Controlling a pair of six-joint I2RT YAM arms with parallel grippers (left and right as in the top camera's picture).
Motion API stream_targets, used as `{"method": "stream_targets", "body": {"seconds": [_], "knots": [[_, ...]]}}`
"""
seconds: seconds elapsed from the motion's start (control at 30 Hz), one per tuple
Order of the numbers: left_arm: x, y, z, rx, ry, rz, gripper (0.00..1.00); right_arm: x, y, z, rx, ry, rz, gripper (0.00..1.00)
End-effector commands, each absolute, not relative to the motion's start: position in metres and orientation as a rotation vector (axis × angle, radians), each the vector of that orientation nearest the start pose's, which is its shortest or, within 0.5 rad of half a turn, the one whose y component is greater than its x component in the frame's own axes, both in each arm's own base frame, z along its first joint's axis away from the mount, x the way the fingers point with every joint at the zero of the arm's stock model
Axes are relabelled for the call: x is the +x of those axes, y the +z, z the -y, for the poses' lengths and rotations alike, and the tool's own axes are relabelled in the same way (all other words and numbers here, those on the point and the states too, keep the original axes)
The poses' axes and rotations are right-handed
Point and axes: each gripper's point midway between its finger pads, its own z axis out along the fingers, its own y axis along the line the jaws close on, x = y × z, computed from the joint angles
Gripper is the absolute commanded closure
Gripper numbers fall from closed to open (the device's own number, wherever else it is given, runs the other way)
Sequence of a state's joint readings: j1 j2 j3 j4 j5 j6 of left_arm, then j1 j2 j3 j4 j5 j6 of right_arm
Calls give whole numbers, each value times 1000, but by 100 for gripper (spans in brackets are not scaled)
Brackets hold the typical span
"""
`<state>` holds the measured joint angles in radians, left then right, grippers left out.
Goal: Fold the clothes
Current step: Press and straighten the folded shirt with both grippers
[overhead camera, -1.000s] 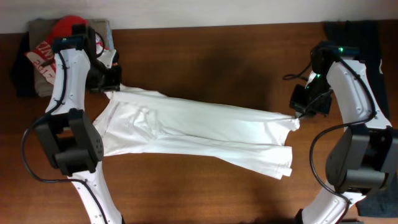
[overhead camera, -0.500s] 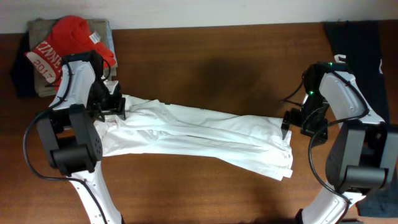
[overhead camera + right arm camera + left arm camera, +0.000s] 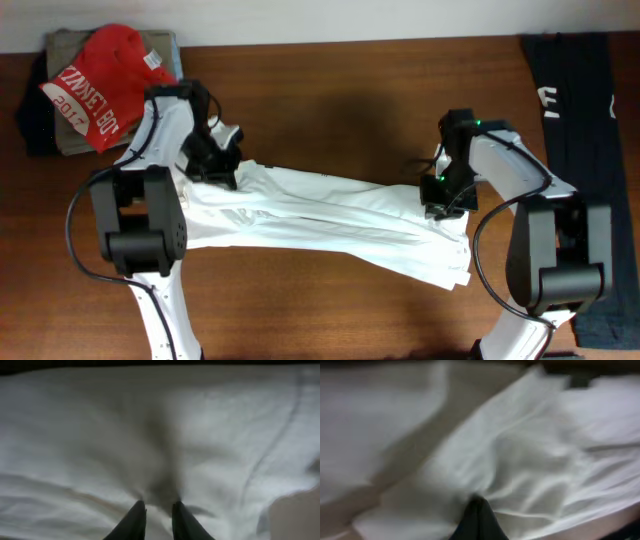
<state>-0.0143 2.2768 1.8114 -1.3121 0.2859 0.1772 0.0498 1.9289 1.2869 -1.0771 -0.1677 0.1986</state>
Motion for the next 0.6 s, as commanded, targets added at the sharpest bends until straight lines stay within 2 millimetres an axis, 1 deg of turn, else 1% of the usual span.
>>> {"method": "stream_targets", "body": {"seconds": [0.0, 0.07, 0.1, 0.17, 0.27, 0.33, 0.37, 0.43, 0.47, 0.5, 0.53, 0.57], "knots": [[378, -9, 30, 88, -475, -3300, 100, 304, 7, -42, 326, 249, -3261, 78], [374, -25, 7, -77, -363, -3314, 99, 306, -2, -42, 346, 249, -3239, 78], [369, -29, -1, -118, -361, -3326, 99, 303, -7, -40, 353, 238, -3250, 78], [366, -30, -16, -216, -366, -3326, 100, 302, -14, -35, 366, 218, -3264, 78], [366, -30, -36, -467, -367, -3297, 99, 304, -33, -22, 442, 217, -3274, 83], [366, -30, -40, -572, -359, -3284, 99, 305, -43, -9, 523, 218, -3273, 89], [366, -30, -39, -639, -365, -3276, 100, 308, -44, 5, 618, 220, -3244, 92], [370, -27, -26, -672, -488, -3250, 99, 323, -37, 25, 702, 228, -3182, 93], [374, -24, -16, -677, -592, -3226, 100, 336, -29, 36, 723, 231, -3137, 92], [380, -17, 1, -681, -773, -3176, 100, 354, -18, 46, 731, 232, -3085, 91], [385, -11, 13, -672, -880, -3140, 99, 369, -7, 53, 731, 232, -3041, 91], [392, -7, 25, -662, -974, -3098, 99, 391, 8, 58, 676, 230, -2984, 88]]}}
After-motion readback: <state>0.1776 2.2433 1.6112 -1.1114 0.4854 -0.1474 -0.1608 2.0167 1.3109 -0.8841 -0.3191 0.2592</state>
